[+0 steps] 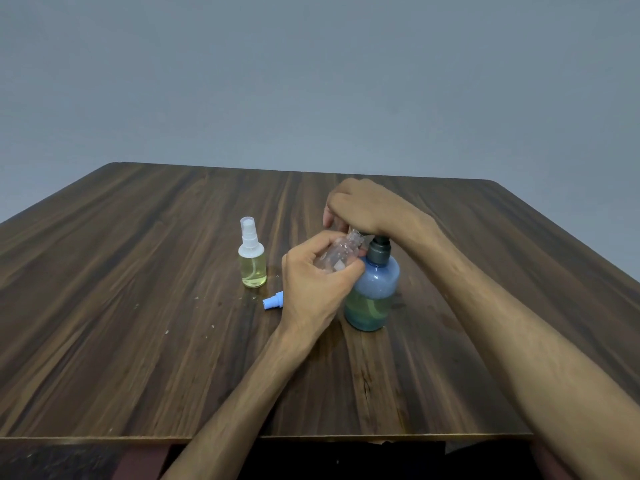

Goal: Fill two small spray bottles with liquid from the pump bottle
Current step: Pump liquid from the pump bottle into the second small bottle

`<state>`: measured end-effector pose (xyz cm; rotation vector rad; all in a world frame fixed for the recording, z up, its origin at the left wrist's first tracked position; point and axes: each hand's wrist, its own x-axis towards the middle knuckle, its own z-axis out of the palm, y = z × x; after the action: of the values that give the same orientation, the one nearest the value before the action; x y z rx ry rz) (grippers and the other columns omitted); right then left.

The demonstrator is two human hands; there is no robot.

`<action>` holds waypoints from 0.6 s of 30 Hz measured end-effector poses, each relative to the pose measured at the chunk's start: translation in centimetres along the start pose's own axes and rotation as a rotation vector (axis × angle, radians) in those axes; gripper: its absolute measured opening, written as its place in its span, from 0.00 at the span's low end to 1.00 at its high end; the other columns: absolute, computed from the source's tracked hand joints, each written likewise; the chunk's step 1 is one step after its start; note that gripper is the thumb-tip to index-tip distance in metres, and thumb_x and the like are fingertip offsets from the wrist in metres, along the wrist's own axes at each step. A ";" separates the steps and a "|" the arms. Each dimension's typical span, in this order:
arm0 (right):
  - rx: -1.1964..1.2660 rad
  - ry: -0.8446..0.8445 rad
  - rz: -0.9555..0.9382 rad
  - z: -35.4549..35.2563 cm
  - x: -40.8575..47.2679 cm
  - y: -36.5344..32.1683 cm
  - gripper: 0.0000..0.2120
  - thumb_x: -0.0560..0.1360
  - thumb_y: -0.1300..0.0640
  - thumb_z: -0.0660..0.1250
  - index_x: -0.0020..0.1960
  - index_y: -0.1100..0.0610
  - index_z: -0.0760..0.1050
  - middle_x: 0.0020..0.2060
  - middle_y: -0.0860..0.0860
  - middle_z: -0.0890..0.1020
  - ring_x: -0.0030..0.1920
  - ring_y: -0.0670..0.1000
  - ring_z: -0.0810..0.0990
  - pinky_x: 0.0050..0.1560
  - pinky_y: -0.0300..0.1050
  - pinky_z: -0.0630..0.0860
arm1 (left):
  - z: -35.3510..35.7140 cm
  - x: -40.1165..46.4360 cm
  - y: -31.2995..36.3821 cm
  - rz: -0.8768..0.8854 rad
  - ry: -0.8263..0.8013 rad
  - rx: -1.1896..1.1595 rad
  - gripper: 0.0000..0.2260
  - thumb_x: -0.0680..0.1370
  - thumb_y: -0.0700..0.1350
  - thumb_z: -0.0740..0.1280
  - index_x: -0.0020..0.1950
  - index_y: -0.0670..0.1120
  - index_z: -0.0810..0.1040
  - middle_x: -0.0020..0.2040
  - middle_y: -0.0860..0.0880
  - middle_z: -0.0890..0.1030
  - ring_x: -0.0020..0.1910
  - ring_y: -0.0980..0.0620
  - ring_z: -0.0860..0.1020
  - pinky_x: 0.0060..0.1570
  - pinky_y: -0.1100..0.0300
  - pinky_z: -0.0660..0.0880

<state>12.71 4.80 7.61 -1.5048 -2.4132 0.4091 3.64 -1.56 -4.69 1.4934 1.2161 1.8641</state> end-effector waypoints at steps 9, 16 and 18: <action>0.040 0.067 0.011 0.0 -0.2 0.0 0.19 0.64 0.51 0.55 0.38 0.52 0.85 0.35 0.48 0.88 0.44 0.54 0.86 0.54 0.57 0.83 | 0.1 -0.1 0.0 -0.001 0.016 -0.007 0.09 0.70 0.39 0.74 0.48 0.44 0.88 0.40 0.50 0.87 0.40 0.58 0.82 0.42 0.61 0.79; 0.025 0.112 0.005 -0.3 0.0 0.1 0.16 0.67 0.55 0.57 0.37 0.55 0.84 0.32 0.47 0.87 0.41 0.53 0.86 0.50 0.54 0.84 | 0.1 -0.4 0.3 0.008 0.026 -0.013 0.09 0.70 0.38 0.74 0.49 0.43 0.88 0.41 0.47 0.87 0.41 0.54 0.83 0.43 0.56 0.80; 0.012 0.089 0.005 -0.1 0.0 0.1 0.15 0.68 0.56 0.59 0.36 0.55 0.84 0.32 0.48 0.87 0.42 0.55 0.86 0.49 0.54 0.84 | 0.1 -0.4 0.2 -0.001 0.028 -0.010 0.09 0.70 0.38 0.74 0.49 0.43 0.88 0.40 0.47 0.87 0.41 0.56 0.82 0.42 0.58 0.79</action>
<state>12.83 4.84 7.72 -1.4915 -2.3351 0.3497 3.87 -1.95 -4.77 1.4663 1.2180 1.8937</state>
